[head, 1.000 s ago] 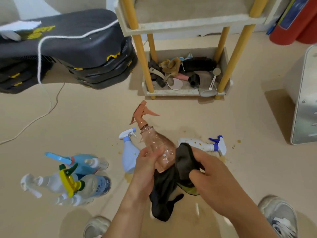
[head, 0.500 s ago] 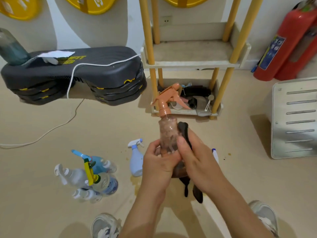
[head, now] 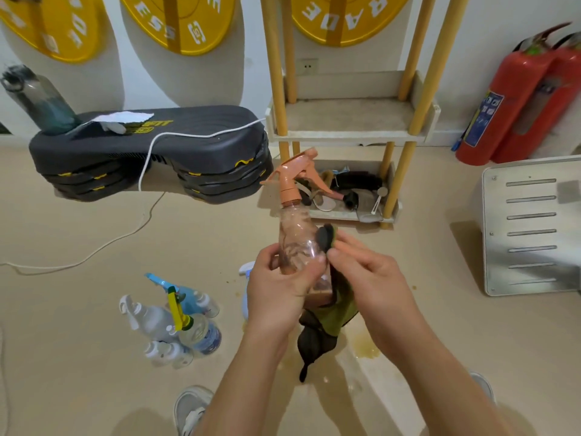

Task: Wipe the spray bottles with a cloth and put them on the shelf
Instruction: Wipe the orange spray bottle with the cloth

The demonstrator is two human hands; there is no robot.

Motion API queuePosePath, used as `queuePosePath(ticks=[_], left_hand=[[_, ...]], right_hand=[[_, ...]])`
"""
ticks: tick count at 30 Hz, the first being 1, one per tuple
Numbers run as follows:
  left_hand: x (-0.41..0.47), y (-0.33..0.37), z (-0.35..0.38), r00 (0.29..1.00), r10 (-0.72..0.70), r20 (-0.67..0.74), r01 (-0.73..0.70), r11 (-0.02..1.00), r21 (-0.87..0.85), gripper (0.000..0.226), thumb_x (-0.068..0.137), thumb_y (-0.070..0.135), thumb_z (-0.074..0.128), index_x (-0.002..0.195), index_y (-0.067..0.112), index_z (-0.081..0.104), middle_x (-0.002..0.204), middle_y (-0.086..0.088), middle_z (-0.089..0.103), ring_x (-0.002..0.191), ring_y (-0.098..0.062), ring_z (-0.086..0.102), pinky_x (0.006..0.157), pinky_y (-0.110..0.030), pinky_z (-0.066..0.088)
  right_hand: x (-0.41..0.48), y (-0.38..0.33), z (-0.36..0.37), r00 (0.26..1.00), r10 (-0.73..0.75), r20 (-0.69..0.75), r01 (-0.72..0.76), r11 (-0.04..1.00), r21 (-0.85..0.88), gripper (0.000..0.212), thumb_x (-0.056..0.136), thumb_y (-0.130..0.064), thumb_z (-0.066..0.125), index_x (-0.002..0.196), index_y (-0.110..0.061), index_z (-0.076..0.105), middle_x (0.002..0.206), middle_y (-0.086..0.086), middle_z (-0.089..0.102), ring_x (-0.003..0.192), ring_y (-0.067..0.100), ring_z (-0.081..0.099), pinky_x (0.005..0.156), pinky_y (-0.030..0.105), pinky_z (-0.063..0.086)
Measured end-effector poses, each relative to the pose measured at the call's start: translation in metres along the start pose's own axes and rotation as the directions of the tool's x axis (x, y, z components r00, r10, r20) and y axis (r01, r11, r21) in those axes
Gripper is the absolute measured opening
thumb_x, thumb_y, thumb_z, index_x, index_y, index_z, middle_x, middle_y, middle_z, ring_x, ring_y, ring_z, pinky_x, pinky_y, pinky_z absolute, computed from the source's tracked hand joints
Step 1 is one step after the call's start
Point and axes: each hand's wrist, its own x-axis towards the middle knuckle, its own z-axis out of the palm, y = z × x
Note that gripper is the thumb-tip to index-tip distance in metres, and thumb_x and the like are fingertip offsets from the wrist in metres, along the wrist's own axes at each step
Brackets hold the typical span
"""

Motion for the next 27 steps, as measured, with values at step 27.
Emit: queuePosePath(ticks=[27], left_hand=[[0.012, 0.059, -0.029, 0.892, -0.028, 0.450, 0.052, 0.998, -0.040, 0.005, 0.080, 0.005, 0.067, 0.077, 0.008, 0.067, 0.073, -0.008, 0.069, 0.070, -0.021, 0.063, 0.061, -0.024, 0.053]], right_hand=[[0.009, -0.057, -0.071, 0.894, 0.241, 0.378, -0.035, 0.877, -0.478, 0.077, 0.049, -0.045, 0.083, 0.120, -0.030, 0.060, 0.107, 0.003, 0.072, 0.094, 0.023, 0.073, 0.083, 0.043, 0.060]])
